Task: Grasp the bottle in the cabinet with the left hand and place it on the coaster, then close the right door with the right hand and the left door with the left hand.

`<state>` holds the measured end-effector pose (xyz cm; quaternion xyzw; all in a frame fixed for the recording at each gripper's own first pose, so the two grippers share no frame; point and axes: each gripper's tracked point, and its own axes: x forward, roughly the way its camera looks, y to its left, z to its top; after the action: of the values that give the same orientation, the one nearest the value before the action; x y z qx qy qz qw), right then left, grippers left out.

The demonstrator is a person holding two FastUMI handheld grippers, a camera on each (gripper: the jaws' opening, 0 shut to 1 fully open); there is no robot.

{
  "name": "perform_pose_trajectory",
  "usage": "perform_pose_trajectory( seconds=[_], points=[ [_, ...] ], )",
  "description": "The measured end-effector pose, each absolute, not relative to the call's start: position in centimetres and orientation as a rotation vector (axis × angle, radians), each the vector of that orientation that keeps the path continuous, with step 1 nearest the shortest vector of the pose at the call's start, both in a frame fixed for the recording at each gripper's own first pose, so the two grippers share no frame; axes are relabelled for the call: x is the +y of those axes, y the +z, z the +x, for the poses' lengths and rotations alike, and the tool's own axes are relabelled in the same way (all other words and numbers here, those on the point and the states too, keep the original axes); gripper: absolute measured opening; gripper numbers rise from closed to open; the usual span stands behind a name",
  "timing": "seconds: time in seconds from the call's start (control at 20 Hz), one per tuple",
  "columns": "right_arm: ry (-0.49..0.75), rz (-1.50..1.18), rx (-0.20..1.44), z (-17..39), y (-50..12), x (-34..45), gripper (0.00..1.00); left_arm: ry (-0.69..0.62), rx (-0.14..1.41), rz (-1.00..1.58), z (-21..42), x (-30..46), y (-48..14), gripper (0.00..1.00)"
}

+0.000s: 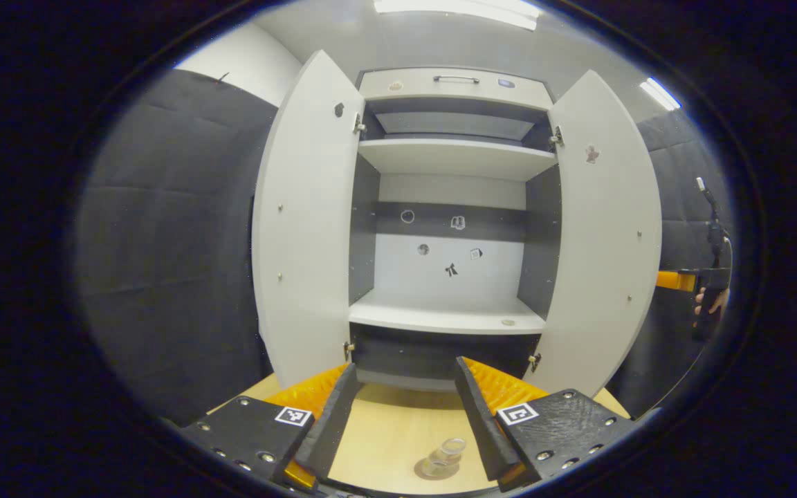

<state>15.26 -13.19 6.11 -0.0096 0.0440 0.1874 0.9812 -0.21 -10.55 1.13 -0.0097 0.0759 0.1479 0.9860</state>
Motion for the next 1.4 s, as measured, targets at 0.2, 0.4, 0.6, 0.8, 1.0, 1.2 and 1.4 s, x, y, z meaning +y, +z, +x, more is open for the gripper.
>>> perform_pose_trajectory(
  seconds=[0.2,0.4,0.6,0.8,1.0,1.2,1.4],
  points=[
    [0.405,0.025,0.09,14.9,7.1,-11.5,1.0,0.321,0.138,-0.002,1.1,-8.7,4.1,0.88],
    [0.436,0.03,0.101,14.4,7.5,-8.2,0.96,0.317,0.138,-0.044,2.0,-6.7,3.7,0.89],
    [0.379,0.005,0.094,14.4,7.6,-8.2,0.95,0.3,0.173,-0.063,2.3,-5.4,2.0,0.89],
    [0.367,-0.007,0.102,13.8,7.7,-7.3,0.95,0.285,0.187,-0.109,2.3,-4.8,0.8,0.82],
    [0.399,-0.002,0.114,12.9,7.5,-4.2,0.95,0.289,0.188,-0.115,1.5,-3.8,0.7,0.82],
    [0.433,0.008,0.09,12.2,7.4,-0.3,0.95,0.293,0.169,-0.129,0.4,-2.9,0.9,0.89],
    [0.475,0.014,0.077,12.0,7.4,3.6,0.94,0.335,0.175,-0.139,-1.6,-0.9,0.5,0.89]
  ],
)
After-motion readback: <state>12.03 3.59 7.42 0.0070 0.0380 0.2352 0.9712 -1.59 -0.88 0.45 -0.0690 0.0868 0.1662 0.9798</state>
